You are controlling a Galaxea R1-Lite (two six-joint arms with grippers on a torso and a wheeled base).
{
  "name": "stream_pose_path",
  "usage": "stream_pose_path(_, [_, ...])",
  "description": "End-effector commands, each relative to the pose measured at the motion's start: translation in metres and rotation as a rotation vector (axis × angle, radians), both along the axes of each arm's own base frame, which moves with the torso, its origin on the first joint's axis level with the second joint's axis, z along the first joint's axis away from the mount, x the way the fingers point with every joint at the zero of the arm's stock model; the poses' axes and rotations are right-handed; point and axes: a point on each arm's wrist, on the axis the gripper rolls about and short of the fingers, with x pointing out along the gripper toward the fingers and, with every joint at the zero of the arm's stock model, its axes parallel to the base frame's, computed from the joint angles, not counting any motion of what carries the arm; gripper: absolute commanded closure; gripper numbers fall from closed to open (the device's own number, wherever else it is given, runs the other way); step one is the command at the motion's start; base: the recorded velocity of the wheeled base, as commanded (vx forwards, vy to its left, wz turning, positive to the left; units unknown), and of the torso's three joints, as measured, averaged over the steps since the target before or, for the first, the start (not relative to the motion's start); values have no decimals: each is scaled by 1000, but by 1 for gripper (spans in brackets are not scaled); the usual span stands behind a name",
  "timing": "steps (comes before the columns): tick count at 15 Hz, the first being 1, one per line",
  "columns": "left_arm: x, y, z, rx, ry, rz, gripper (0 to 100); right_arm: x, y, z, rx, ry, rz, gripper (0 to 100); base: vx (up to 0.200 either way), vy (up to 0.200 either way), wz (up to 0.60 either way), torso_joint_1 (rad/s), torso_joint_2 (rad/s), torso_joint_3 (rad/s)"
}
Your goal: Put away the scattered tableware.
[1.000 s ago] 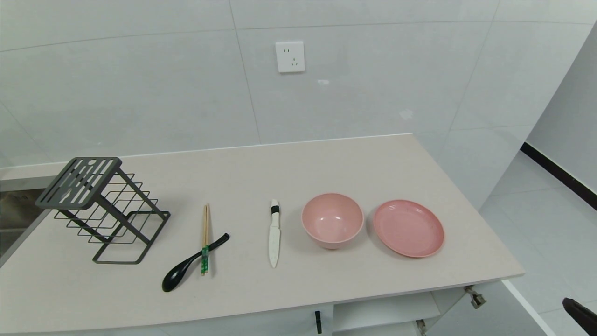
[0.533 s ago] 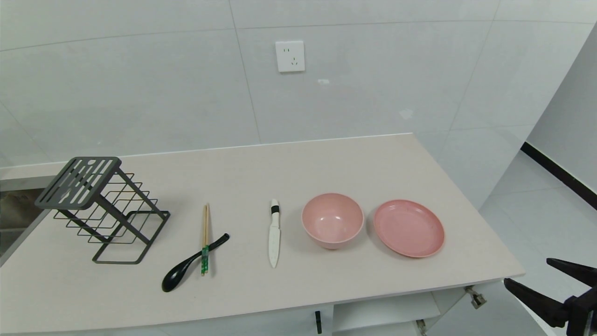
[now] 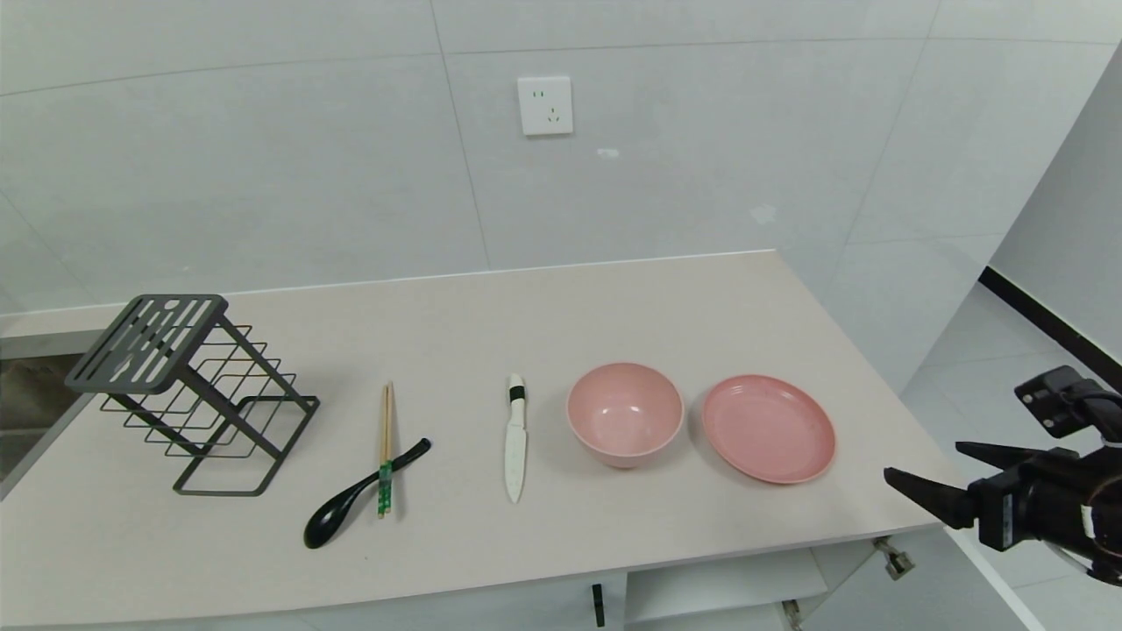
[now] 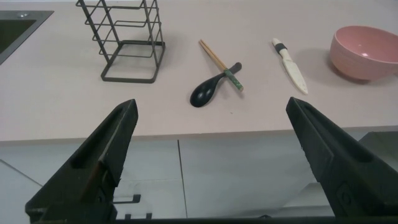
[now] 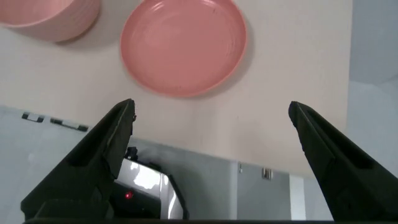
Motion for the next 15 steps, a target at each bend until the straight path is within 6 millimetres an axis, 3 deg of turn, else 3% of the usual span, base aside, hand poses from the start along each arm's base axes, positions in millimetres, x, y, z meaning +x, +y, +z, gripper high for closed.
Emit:
stream_pose_path(1, [0, 0, 0, 0, 1, 1, 0, 33, 3, -12, -6, 36, 10, 0, 0, 0, 0, 0, 0, 0])
stream_pose_path(6, [0, 0, 0, 0, 1, -1, 0, 80, 22, -22, -11, 21, 67, 0, 0, 0, 0, 0, 0, 0])
stream_pose_path(11, [0, 0, 0, -1, 1, -1, 0, 120, 26, -44, -7, 56, 62, 0, 0, 0, 0, 0, 0, 0])
stream_pose_path(15, [0, 0, 0, -1, 0, -1, 0, 139, 27, -56, -7, 63, 56, 0, 0, 0, 0, 0, 0, 0])
